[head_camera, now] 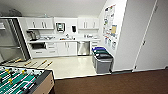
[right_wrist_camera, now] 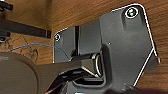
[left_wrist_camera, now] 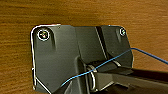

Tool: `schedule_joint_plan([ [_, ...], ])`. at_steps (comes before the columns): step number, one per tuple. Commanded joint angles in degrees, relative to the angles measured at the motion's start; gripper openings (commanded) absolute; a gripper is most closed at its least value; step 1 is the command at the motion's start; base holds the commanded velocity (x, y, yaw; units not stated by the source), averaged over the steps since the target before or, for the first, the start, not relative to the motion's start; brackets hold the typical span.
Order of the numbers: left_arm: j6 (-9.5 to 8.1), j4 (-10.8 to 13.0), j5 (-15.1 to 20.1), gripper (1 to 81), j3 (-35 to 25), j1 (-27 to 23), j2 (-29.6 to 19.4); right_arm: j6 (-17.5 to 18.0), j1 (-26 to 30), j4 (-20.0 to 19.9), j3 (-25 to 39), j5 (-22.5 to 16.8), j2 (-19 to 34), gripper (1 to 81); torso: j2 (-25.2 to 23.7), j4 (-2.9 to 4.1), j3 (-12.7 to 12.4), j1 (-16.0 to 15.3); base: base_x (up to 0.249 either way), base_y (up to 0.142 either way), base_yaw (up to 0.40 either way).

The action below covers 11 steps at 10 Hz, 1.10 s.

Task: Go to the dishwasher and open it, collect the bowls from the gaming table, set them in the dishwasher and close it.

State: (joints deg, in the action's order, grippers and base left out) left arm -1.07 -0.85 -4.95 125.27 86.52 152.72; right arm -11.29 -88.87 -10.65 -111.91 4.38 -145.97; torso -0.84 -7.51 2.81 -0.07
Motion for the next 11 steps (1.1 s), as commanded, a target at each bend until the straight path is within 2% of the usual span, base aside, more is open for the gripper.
schedule_joint_plan([
  [1, 0.46, 0.41, 2.93, 81.1, -0.64, -2.62, -0.92, -0.14, 2.6, 0.64, 0.91, -3.5, 1.36, 81.1, 0.0, 0.0, 0.0, -0.02, 0.221, 0.0, 0.0],
  [11, 0.46, 0.15, 2.75, 81.1, 0.77, -2.62, -0.57, -0.23, 2.86, 0.64, 0.91, -3.5, 1.09, 81.1, 0.0, 0.0, 0.0, -0.02, 0.225, 0.0, 0.0],
])
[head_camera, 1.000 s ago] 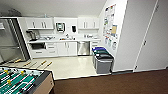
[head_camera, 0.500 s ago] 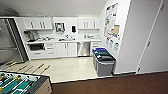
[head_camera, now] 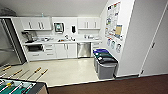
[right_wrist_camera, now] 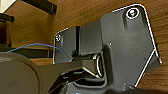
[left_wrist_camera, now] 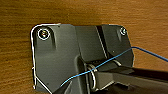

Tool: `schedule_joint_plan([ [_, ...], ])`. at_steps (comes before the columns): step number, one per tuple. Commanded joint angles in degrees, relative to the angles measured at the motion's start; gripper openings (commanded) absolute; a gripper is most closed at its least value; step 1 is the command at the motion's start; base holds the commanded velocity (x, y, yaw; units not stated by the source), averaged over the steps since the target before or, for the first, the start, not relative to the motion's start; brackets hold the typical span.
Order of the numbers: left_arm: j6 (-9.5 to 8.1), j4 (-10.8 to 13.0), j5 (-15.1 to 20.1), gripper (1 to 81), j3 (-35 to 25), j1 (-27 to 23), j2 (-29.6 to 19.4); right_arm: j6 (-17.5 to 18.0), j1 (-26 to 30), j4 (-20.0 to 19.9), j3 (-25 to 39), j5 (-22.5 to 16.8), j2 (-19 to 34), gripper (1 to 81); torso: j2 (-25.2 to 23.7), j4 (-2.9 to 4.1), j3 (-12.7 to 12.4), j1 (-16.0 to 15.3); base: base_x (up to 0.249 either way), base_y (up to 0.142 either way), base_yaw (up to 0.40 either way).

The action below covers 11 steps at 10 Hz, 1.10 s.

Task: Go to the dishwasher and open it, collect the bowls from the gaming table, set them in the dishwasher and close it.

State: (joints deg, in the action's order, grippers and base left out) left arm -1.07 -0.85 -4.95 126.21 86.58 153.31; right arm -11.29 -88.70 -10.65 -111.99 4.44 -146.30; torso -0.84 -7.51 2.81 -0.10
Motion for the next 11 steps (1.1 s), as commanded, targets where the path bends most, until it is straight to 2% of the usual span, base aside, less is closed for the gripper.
schedule_joint_plan([
  [1, 0.37, 0.15, 2.75, 81.1, -0.08, -2.68, -1.07, -0.23, 2.78, 0.64, 1.0, -3.56, 1.42, 81.1, 0.0, 0.0, 0.0, 0.0, 0.239, 0.0, 0.0],
  [11, 0.37, 0.15, 1.96, 81.1, 0.09, -2.68, -1.07, -0.31, 2.86, 0.72, 0.56, -3.56, 1.42, 81.1, 0.0, 0.0, 0.0, -0.02, 0.241, 0.0, 0.0],
])
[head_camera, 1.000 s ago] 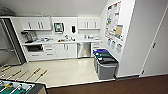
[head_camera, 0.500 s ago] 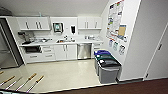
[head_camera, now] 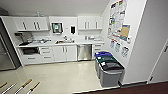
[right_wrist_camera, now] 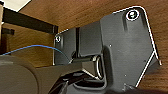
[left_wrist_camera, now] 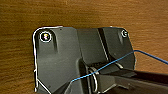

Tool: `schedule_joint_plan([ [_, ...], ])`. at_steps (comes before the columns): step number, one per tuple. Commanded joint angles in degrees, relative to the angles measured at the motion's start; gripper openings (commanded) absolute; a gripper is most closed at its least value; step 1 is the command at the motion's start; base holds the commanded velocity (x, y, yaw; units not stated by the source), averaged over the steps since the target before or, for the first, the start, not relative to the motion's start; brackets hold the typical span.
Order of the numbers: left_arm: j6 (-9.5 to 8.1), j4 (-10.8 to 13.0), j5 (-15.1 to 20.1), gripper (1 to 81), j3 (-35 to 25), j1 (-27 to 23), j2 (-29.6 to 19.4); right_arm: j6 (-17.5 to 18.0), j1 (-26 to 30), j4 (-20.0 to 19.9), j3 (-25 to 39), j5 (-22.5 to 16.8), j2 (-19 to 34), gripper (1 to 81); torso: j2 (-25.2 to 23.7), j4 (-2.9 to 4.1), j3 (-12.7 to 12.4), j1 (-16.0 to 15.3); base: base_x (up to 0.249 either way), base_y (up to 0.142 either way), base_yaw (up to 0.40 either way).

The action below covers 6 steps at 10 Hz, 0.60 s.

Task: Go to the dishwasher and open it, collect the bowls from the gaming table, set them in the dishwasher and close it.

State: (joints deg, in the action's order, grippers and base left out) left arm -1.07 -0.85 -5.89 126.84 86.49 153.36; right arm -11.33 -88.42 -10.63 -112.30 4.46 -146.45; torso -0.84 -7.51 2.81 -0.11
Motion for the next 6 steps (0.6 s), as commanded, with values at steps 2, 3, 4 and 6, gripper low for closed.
schedule_joint_plan([
  [2, 0.37, 0.15, 2.9, 81.1, 0.16, -2.68, -0.86, -0.19, 2.67, 0.7, 0.87, -3.58, 1.66, 81.1, 0.0, 0.0, 0.0, 0.02, 0.241, 0.0, 0.0],
  [3, 0.37, 0.15, 2.9, 81.1, 0.33, -2.6, -0.86, -0.19, 2.67, 0.7, 0.87, -3.58, 1.66, 81.1, 0.0, 0.0, 0.0, 0.02, 0.241, 0.0, 0.0],
  [4, 0.37, 0.15, 2.9, 81.1, 0.42, -2.68, -0.86, -0.19, 2.67, 0.7, 0.87, -3.58, 1.66, 81.1, 0.0, 0.0, 0.0, 0.02, 0.241, 0.0, 0.0],
  [6, 0.37, 0.15, 2.9, 81.1, 0.51, -2.68, -0.86, -0.28, 2.67, 0.7, 0.87, -3.58, 1.57, 81.1, 0.0, 0.0, 0.0, 0.02, 0.241, 0.0, 0.0],
])
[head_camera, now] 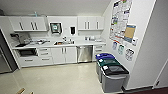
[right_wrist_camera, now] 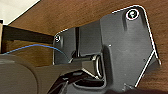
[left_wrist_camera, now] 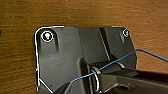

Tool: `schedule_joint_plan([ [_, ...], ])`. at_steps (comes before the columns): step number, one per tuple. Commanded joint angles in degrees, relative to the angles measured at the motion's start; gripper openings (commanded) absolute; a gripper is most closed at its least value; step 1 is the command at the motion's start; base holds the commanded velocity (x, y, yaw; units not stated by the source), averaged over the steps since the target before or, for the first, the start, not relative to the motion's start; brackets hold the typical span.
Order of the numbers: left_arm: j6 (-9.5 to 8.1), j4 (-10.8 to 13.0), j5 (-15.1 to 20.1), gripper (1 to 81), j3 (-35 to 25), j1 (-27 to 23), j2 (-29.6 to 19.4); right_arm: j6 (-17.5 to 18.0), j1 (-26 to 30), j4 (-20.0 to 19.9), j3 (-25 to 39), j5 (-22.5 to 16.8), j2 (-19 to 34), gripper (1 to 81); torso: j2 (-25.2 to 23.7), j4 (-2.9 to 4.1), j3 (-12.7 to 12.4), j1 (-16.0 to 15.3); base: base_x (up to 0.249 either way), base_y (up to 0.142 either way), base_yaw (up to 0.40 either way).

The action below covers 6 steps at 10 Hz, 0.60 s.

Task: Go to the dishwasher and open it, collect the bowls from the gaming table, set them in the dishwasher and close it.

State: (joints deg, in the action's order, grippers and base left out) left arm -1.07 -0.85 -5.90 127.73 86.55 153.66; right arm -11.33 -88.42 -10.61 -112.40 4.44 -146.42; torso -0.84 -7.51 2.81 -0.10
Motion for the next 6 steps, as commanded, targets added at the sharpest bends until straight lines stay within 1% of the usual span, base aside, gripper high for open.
schedule_joint_plan([
  [1, 0.37, 0.15, 2.91, 81.1, -0.29, -2.74, -1.16, -0.28, 2.67, 0.67, 0.96, -3.56, 1.55, 81.1, 0.0, 0.0, 0.0, 0.0, 0.241, 0.0, 0.0],
  [6, 0.28, 0.15, 2.91, 81.1, -0.03, -2.74, -0.98, -0.28, 3.02, 0.59, 0.61, -3.56, 1.46, 81.1, 0.0, 0.0, 0.0, 0.0, 0.241, 0.0, 0.0],
])
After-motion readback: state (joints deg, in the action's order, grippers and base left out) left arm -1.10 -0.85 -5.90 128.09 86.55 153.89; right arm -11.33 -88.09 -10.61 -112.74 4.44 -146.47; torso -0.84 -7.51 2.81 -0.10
